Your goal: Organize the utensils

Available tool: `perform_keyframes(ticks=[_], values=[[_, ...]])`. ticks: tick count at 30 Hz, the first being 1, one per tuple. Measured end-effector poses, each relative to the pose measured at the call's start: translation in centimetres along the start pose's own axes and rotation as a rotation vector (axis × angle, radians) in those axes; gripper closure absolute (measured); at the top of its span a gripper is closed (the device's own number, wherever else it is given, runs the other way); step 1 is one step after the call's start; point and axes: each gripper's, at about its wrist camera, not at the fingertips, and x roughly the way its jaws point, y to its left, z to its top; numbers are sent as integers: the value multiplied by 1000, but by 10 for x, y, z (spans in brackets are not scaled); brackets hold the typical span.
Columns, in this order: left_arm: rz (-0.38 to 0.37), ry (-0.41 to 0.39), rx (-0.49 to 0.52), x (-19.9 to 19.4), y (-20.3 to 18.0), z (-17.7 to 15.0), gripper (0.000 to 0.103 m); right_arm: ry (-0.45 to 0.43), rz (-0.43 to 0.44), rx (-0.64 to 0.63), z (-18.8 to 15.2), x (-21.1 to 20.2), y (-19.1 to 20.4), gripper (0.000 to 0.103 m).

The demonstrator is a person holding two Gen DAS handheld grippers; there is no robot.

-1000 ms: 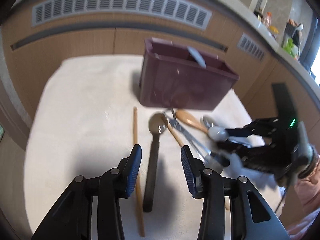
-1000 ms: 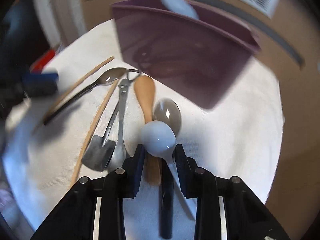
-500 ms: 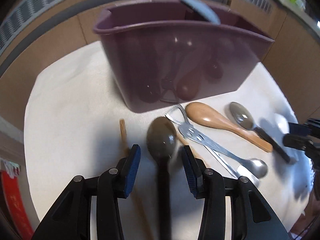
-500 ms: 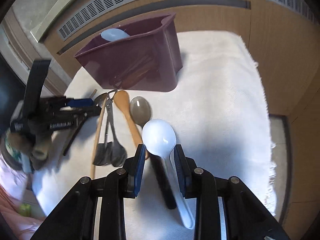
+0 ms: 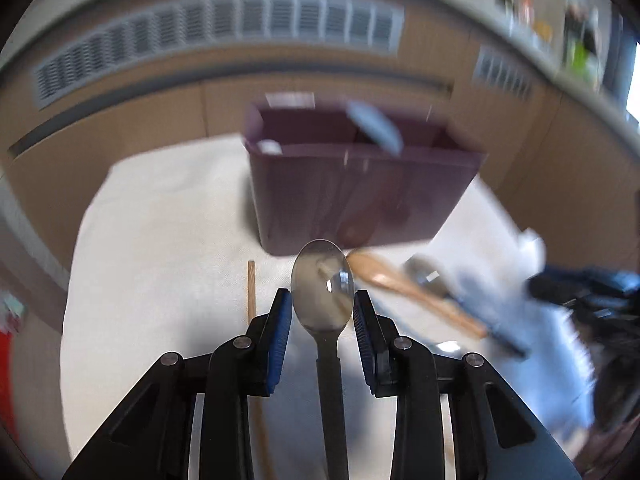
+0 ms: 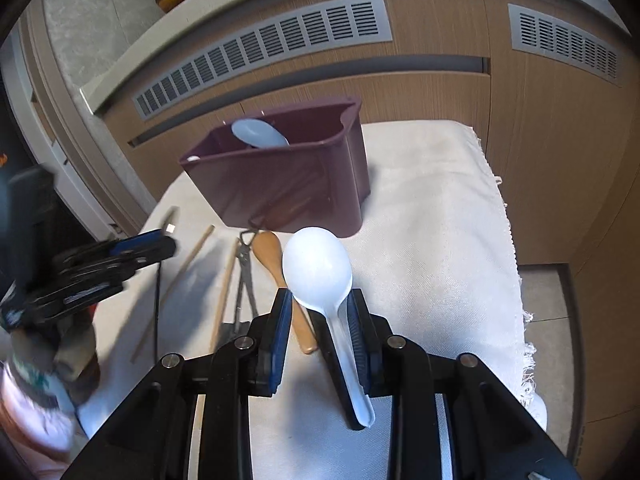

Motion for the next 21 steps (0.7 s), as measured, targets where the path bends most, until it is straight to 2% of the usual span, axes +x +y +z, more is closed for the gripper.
perform_keyframes(ticks=[2, 5, 12, 21], values=[[0, -80, -25, -23, -2, -5, 71, -11, -1, 8, 2, -4, 3, 76], [-17, -144, -34, -48, -4, -10, 71, -27, -6, 4, 3, -8, 7, 76], [-32, -184, -43, -70, -2, -9, 71, -60, -18, -27, 3, -23, 18, 77], [-31, -229, -25, -88, -10, -4, 71, -88, -31, -55, 3, -34, 25, 84]])
